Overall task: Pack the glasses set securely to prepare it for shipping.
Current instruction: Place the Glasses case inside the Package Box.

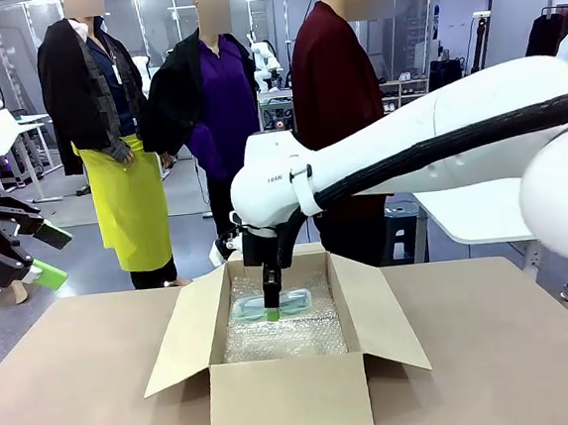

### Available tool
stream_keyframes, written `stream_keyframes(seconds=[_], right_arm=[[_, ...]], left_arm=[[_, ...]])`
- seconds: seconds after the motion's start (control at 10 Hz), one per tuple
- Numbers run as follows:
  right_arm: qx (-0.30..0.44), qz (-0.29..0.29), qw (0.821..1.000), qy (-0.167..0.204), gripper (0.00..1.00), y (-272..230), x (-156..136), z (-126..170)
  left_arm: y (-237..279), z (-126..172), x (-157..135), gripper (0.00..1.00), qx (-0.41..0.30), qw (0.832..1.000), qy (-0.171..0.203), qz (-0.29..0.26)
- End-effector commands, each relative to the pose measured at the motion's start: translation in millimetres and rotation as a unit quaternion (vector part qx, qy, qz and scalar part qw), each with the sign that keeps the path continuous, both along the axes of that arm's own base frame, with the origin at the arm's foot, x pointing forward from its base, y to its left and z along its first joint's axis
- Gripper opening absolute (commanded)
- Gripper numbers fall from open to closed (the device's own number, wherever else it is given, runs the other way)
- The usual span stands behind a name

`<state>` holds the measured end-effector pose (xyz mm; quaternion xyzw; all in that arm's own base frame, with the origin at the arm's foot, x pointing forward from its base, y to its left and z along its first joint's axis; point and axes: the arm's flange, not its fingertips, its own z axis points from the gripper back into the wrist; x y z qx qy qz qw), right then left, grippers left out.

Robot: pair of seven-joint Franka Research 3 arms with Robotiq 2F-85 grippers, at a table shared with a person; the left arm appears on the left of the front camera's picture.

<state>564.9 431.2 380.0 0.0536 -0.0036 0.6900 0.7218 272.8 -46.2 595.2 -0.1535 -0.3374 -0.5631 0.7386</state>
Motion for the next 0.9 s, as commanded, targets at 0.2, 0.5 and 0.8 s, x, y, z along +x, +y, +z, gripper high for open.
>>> stream_keyframes(seconds=[0.2,0.5,0.8], right_arm=[[0.021,0.021,0.999,0.029,0.0,-5.5,45.6,-3.5],[0.03,0.008,0.999,0.04,0.0,-9.7,73.5,-10.5],[0.04,-0.007,0.998,0.041,0.92,-11.2,82.9,-16.8]], left_arm=[[1.7,1.7,-0.4,1.0,0.0,1.0,-0.001,-0.011],[1.7,1.7,-0.4,1.0,0.0,1.0,-0.001,-0.011],[1.7,1.7,-0.4,1.0,0.0,1.0,-0.001,-0.011]])
